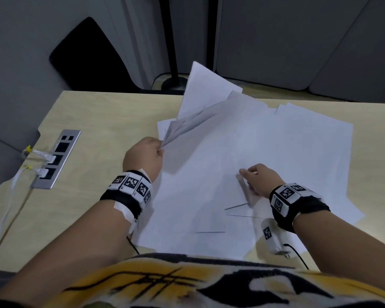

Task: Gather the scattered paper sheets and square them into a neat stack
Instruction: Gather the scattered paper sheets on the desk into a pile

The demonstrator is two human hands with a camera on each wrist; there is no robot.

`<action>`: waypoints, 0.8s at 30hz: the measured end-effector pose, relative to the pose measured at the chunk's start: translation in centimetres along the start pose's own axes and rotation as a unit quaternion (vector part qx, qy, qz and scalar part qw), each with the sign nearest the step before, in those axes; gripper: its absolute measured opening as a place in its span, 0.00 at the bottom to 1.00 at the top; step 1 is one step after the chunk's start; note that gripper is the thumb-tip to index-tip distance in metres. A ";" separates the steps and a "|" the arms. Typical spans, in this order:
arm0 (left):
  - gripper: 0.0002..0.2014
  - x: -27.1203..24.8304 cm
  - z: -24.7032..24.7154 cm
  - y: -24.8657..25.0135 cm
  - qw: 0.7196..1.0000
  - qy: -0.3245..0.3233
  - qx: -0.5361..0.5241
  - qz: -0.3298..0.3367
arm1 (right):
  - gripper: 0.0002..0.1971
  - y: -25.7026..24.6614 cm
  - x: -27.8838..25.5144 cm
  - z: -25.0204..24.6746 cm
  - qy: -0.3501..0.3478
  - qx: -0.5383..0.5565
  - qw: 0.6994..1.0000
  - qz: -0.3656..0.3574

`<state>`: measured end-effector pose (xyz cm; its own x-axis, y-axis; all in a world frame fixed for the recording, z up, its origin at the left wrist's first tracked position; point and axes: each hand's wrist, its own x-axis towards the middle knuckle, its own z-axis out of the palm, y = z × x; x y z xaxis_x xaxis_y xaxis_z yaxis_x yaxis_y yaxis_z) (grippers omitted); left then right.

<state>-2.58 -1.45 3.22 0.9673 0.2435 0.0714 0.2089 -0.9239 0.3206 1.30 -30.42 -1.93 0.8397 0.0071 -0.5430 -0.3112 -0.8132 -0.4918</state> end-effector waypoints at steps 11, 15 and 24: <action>0.10 -0.1 0.6 1.2 0.990 -0.141 0.002 -0.008 | 0.24 0.8 -0.3 -0.4 0.033 0.010 0.999 0.018; 0.23 0.7 1.1 0.9 0.985 -0.171 0.006 -0.037 | 0.24 0.9 -0.5 -0.8 0.034 0.010 0.999 0.026; 0.07 1.4 -1.0 -2.8 0.934 -0.027 -0.292 -0.202 | 0.45 1.2 -0.1 -4.0 0.182 0.182 0.965 0.045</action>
<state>-1.95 1.74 3.42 0.8356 0.5079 -0.2094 0.4596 -0.4375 0.7729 2.58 -33.71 0.27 0.8819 -0.3130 -0.3524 -0.4706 -0.5414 -0.6967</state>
